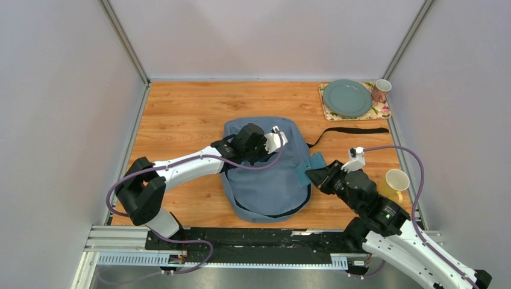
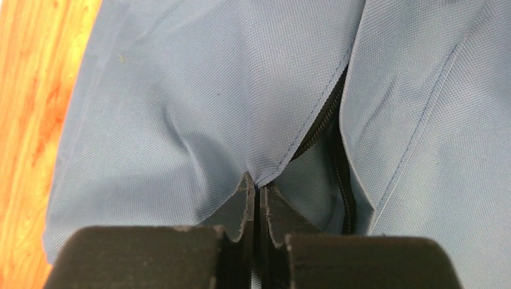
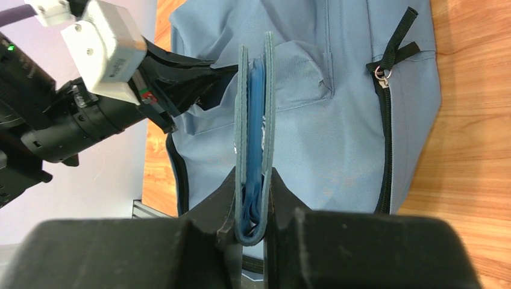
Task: Pack the student bag
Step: Place the personal item in the student bag.
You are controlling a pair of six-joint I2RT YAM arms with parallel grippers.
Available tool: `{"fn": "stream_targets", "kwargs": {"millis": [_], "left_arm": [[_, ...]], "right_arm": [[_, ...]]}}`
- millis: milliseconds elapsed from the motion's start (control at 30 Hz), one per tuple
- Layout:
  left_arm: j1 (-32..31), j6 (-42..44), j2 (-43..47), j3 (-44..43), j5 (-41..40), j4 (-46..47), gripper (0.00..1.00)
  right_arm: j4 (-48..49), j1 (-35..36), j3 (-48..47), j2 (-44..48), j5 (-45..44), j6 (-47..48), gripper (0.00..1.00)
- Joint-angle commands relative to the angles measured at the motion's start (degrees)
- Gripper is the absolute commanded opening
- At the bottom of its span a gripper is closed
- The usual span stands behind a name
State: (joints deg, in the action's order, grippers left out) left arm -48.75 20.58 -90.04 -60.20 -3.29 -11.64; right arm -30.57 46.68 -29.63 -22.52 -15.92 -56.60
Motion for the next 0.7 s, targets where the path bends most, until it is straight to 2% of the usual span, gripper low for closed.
{"fn": "stream_targets", "kwargs": {"millis": [0, 100, 233, 400, 667], "left_arm": [[0.2, -3.5, 5.1, -2.3, -1.9, 2.5, 0.00], [0.3, -7.0, 6.0, -6.4, -0.3, -2.6, 0.00], [0.2, -14.6, 6.2, -11.8, 1.3, -8.0, 0.00], [0.2, -22.7, 8.6, -10.6, 5.2, -9.4, 0.00], [0.2, -27.3, 10.9, -9.1, 7.1, -9.7, 0.00]], "right_arm": [[4.4, 0.0, 0.2, -1.1, 0.7, -0.8, 0.01], [8.5, 0.0, 1.3, -3.0, 3.5, -2.6, 0.00], [22.5, -0.1, 3.4, -7.6, 10.3, -5.8, 0.00], [36.2, -0.1, 2.6, -16.6, 15.0, -8.5, 0.00], [50.9, -0.2, 2.4, -30.5, 20.2, -13.4, 0.00]]}}
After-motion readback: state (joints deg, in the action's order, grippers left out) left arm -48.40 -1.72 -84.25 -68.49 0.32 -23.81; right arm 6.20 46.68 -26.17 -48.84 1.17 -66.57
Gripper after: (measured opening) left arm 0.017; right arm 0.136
